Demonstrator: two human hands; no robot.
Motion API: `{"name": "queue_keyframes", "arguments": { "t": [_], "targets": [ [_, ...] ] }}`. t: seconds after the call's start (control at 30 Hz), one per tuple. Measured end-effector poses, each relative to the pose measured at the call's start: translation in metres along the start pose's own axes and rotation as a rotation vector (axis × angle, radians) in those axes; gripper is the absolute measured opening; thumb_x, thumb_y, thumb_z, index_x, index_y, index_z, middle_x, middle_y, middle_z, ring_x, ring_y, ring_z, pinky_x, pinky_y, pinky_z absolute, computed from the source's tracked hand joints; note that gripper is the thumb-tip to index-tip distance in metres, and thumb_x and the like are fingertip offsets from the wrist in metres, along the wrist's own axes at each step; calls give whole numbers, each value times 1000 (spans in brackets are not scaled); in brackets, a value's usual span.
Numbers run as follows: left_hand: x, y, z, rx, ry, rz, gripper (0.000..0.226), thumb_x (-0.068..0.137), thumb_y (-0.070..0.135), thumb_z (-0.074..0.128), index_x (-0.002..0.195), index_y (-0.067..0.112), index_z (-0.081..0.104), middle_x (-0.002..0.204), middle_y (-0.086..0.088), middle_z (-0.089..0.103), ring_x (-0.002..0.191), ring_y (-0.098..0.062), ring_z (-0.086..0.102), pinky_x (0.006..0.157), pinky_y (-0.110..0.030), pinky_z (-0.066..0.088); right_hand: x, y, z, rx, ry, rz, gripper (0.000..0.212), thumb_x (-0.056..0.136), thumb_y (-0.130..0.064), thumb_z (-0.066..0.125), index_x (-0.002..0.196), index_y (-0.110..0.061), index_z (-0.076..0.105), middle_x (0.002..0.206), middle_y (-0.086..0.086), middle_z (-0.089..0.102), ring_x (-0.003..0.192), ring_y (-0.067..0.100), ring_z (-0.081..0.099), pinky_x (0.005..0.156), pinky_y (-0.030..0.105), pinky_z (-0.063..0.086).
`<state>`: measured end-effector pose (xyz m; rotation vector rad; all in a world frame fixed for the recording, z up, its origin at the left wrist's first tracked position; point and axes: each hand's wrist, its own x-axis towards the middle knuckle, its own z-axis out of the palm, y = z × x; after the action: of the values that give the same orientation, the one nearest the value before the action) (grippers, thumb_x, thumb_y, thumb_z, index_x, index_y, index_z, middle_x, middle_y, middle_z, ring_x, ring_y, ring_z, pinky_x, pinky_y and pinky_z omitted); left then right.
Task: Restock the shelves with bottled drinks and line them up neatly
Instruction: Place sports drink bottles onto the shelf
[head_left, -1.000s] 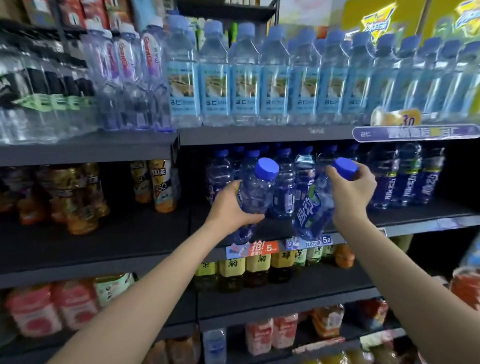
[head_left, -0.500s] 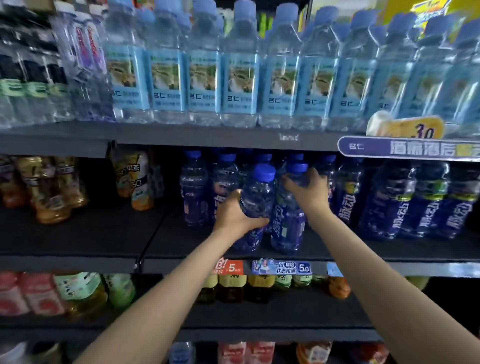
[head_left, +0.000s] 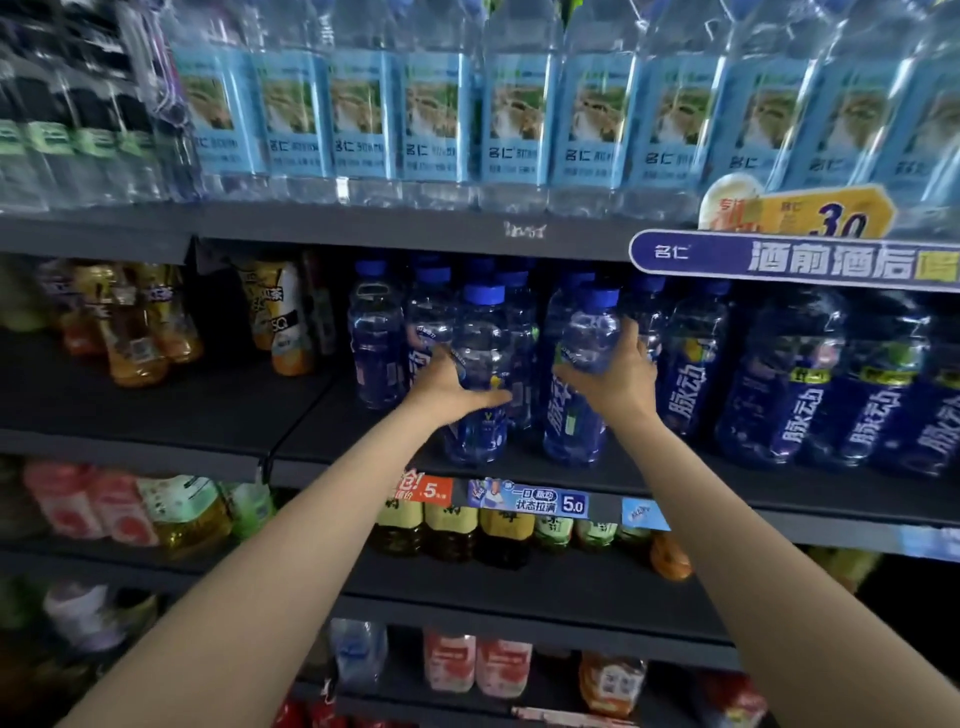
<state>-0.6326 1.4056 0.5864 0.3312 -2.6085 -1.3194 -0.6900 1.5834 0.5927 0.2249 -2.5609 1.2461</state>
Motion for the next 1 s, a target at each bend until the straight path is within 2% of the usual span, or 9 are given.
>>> {"name": "queue_keyframes", "arguments": {
  "t": [0.1,0.23,0.4,0.53,0.63,0.7,0.83,0.9,1.0],
  "targets": [
    [-4,-4,-5,106,-45,-2,89,70,29,80,139,11,26,137,-5,45,125,-23,43,100,-32,36,7,6,-16,46,-67,29,90,75,-28,76,145,-19,21,147,14,29,130,36,36,99,43,39],
    [-8,-6,-3,140,-6,44,77,66,28,82,128,13,40,127,-1,53,117,-21,50,97,-31,40,14,19,-34,12,3,42,83,76,-31,75,143,-13,28,136,14,48,121,33,49,92,40,44],
    [-8,7,18,141,-51,91,84,64,35,83,132,16,37,132,-1,52,121,-23,49,100,-34,41,12,18,-34,-51,41,16,84,82,-31,69,146,-8,19,135,20,45,123,35,45,85,39,44],
    [-4,22,41,193,-99,111,83,67,37,81,133,14,35,133,-3,50,122,-24,48,96,-32,40,9,29,-43,-47,62,3,79,85,-27,67,147,-10,21,121,17,57,109,34,54,72,32,40],
    [2,31,58,188,-95,106,83,68,38,80,134,16,35,132,-2,51,121,-24,49,93,-32,41,13,43,-54,-73,104,33,82,86,-27,66,148,-10,16,124,18,54,112,36,52,78,37,42],
    [4,36,69,181,-77,99,80,71,37,78,133,15,34,131,-3,52,119,-24,51,90,-32,42,14,50,-61,-122,122,71,83,87,-28,63,149,-11,10,133,22,46,118,39,47,83,44,43],
    [7,42,91,202,-6,114,76,76,38,73,133,9,33,131,-8,51,118,-28,51,90,-38,45,5,51,-64,-173,151,68,79,89,-27,61,149,-14,11,143,20,28,122,41,41,82,45,44],
    [9,42,99,175,20,124,76,76,39,72,133,8,32,130,-9,52,116,-29,52,88,-38,47,-6,51,-58,-227,219,-5,73,89,-14,61,146,-11,17,141,21,25,123,41,35,84,44,42],
    [10,41,109,144,35,135,77,77,35,73,135,8,29,133,-12,47,120,-31,47,91,-40,44,-24,51,-43,-252,301,-211,55,83,3,56,134,-2,36,133,24,33,114,40,38,85,43,41]
  ]
}}
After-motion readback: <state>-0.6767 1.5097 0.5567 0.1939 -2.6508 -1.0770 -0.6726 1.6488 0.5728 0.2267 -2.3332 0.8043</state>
